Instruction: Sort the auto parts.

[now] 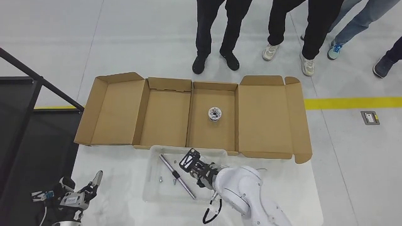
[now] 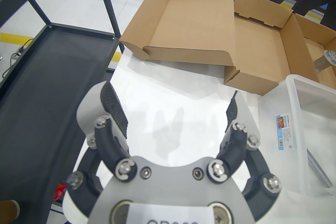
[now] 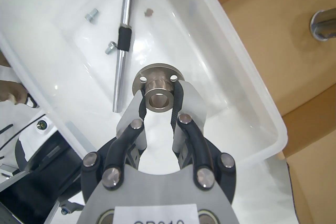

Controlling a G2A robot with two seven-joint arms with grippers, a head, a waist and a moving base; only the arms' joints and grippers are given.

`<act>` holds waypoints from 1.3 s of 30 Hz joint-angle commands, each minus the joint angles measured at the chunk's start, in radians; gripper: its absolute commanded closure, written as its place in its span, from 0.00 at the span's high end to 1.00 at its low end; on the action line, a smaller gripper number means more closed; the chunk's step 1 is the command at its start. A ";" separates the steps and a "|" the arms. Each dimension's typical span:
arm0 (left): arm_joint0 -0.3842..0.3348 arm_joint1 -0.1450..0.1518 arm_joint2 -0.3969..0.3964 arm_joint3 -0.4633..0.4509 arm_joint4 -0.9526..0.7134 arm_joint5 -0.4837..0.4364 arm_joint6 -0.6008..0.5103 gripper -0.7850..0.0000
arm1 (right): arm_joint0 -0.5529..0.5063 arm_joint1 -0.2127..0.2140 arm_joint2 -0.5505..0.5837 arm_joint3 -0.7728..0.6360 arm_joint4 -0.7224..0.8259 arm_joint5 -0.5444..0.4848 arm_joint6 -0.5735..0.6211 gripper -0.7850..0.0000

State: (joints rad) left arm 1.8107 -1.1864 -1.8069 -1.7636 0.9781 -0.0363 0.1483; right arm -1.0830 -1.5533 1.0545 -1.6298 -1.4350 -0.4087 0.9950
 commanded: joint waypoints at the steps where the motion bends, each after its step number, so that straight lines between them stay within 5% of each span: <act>1: 0.000 0.000 0.000 0.000 0.000 0.000 0.000 1.00 | -0.021 0.007 0.031 -0.027 0.033 -0.033 -0.052 0.00; 9: 0.000 0.000 0.000 0.000 0.000 0.000 0.000 1.00 | -0.101 0.037 0.130 -0.099 0.151 -0.185 -0.263 0.00; 22: 0.000 0.000 0.000 0.000 0.000 0.000 0.000 1.00 | -0.107 0.041 0.139 -0.104 0.135 -0.187 -0.268 0.00; 28: 0.000 0.000 0.000 0.000 0.000 0.000 0.000 1.00 | -0.101 0.047 0.158 -0.069 0.211 -0.182 -0.380 0.00; 39: 0.000 0.000 0.000 0.000 0.000 0.000 0.000 1.00 | -0.054 0.073 0.249 0.095 0.605 -0.506 -0.607 0.00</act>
State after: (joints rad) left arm 1.8107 -1.1864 -1.8069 -1.7636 0.9781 -0.0363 0.1483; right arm -1.1457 -1.4828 1.2985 -1.5580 -0.8774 -0.8732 0.3947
